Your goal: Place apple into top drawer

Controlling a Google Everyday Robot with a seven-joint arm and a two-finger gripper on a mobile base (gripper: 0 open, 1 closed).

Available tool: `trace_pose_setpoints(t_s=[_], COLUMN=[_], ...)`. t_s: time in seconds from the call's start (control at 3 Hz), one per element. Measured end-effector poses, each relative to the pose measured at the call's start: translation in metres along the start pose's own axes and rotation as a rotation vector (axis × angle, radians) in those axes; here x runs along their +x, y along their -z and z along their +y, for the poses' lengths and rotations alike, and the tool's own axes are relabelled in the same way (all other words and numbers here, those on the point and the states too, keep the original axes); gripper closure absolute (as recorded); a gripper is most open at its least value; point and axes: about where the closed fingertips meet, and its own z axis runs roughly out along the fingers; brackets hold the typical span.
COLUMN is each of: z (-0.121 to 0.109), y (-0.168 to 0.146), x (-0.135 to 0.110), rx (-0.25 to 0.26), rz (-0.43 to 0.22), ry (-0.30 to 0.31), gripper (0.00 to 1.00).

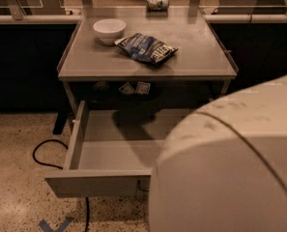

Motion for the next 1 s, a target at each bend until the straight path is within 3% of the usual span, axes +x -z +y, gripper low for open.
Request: trace_pose_setpoints(t_s=[0.33, 1.0], z=[0.0026, -0.0016], y=[0.0114, 0.0119], x=[-0.0030, -0.0086], rx=[0.032, 0.049], rz=[-0.038, -0.059], ry=[-0.033, -0.032], gripper=[1.00, 1.00])
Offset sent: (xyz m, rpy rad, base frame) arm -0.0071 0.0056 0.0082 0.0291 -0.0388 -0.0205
